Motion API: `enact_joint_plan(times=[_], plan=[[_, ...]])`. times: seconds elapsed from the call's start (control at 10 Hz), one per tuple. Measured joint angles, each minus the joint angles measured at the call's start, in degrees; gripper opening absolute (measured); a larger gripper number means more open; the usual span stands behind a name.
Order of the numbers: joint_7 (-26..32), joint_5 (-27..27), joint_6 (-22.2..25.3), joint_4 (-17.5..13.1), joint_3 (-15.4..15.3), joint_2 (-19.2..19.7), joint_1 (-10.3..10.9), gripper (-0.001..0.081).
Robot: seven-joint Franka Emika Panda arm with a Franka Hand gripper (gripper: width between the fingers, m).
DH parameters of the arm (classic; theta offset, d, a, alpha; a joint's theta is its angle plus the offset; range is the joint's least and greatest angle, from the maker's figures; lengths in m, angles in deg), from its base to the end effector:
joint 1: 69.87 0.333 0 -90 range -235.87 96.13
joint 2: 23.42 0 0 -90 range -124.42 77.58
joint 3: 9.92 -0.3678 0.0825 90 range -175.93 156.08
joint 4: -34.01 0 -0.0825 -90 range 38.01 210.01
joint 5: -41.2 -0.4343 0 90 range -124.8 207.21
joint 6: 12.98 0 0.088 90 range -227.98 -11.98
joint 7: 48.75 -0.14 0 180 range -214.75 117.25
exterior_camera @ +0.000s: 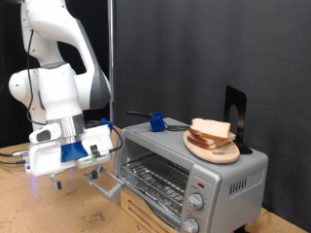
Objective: Make a piece of toast with the oven
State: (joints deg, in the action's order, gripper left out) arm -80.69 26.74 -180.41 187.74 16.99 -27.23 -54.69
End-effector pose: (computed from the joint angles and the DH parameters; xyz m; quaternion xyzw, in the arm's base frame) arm 0.4588 -0.1067 0.2593 -0.8656 0.4752 -0.1329 0.0848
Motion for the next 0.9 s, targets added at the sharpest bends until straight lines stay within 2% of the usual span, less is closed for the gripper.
enact_joint_plan(times=[0.3,0.5,0.6,0.7,0.8,0.9], plan=[[4.28,-4.44,-3.13,-0.62,0.29,3.94,-0.4,0.0808],[11.7,-12.91,-5.93,-1.46,-1.0,7.5,-1.12,0.0808],[16.33,-18.31,-7.57,-2.06,-3.06,9.48,-2.58,0.0808],[21.36,-24.16,-9.38,-2.68,-6.29,11.69,-4.96,0.0808],[25.91,-29.89,-11.55,-3.54,-10.35,14.11,-8.02,0.0807],[30.24,-35.45,-13.89,-4.74,-15.33,16.67,-12.05,0.0807]])
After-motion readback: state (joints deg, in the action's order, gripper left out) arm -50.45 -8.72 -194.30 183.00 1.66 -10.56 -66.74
